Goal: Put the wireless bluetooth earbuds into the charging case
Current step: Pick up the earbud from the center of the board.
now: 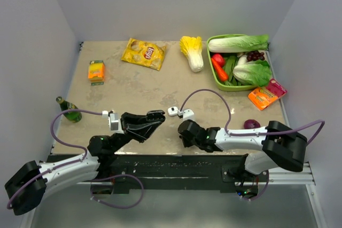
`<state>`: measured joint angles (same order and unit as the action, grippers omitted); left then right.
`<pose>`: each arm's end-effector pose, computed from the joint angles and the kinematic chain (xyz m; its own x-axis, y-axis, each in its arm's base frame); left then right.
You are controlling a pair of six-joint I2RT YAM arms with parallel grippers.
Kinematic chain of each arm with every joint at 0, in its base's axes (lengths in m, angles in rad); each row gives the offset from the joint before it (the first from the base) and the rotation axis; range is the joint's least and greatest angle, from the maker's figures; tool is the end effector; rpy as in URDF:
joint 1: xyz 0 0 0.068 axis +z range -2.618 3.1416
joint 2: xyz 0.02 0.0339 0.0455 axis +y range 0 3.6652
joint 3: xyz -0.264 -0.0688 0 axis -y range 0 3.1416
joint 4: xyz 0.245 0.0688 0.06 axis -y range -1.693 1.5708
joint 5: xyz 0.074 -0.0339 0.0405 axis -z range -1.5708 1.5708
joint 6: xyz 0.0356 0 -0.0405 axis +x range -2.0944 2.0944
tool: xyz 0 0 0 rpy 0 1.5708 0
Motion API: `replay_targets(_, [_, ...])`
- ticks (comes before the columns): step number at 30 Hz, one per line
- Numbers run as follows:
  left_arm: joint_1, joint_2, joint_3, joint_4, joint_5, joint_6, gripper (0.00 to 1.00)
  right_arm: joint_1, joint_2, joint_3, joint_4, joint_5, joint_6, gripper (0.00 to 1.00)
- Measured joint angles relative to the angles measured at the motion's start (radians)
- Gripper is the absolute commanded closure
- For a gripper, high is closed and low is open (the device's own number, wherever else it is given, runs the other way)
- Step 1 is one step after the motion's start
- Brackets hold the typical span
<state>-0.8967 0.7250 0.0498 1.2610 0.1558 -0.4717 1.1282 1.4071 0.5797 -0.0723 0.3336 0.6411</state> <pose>0.0844 -0.1145 0.2426 -0.0800 -0.6191 -0.7813 0.9162 0.2630 -0.3022 0.1193 0.2244 0.1499 -0.7273 -0.2151 -0.6517 -0.4138 0.8950 0.1664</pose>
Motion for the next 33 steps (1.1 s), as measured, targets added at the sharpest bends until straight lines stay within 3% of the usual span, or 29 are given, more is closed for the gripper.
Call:
replay_targets(14, [0.000, 0.002, 0.000, -0.006, 0.000, 0.000, 1.00, -0.050, -0.001, 0.008, -0.041, 0.068, 0.049, 1.00])
replay_targets(23, [0.000, 0.004, 0.000, -0.006, 0.000, 0.000, 1.00, -0.051, -0.102, 0.002, -0.077, 0.095, 0.065, 0.70])
replay_targets(33, [0.000, 0.010, 0.000, -0.007, 0.000, 0.000, 1.00, -0.055, -0.027, 0.003, -0.074, 0.093, 0.058, 0.64])
